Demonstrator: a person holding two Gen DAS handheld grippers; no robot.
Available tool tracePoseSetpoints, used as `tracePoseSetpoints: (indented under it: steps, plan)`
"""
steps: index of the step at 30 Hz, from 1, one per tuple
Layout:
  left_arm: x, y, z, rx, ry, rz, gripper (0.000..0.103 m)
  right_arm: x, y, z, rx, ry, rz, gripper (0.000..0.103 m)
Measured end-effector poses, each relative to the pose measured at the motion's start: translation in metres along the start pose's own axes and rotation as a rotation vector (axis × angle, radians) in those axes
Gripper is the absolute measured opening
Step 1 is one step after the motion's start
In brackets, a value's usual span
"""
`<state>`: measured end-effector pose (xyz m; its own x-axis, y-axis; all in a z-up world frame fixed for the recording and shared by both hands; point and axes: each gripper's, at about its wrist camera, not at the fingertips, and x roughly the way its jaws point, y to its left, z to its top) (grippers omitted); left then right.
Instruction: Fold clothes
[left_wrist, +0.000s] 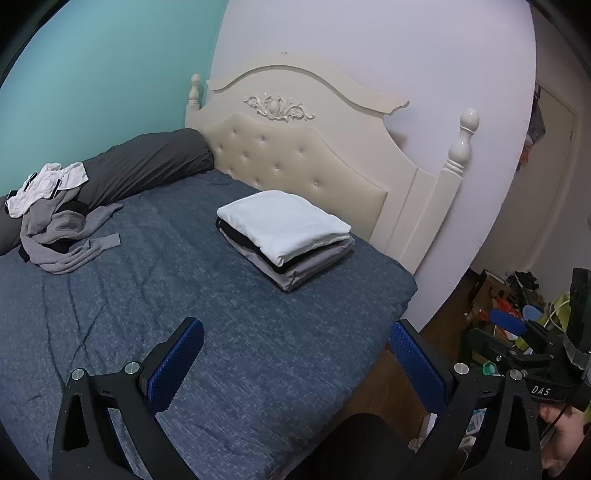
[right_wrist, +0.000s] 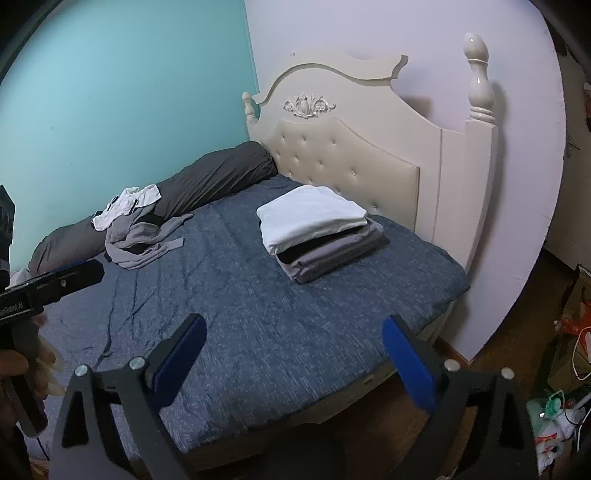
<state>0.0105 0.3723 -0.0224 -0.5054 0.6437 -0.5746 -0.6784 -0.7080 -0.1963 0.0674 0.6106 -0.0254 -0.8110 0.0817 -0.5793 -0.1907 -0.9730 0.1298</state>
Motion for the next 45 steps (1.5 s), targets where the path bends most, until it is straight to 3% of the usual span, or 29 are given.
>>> tracePoseSetpoints:
  steps: [9,45]
  plan:
    - [-0.002,0.004,-0.003,-0.013,0.004,0.015,0.103,-0.006,0.003,-0.001,-0.008,-0.022,-0.015,0.102]
    - [-0.009,0.012,-0.025,-0.012,-0.006,0.032,0.103,-0.001,0.002,-0.001,0.000,-0.009,-0.037,0.103]
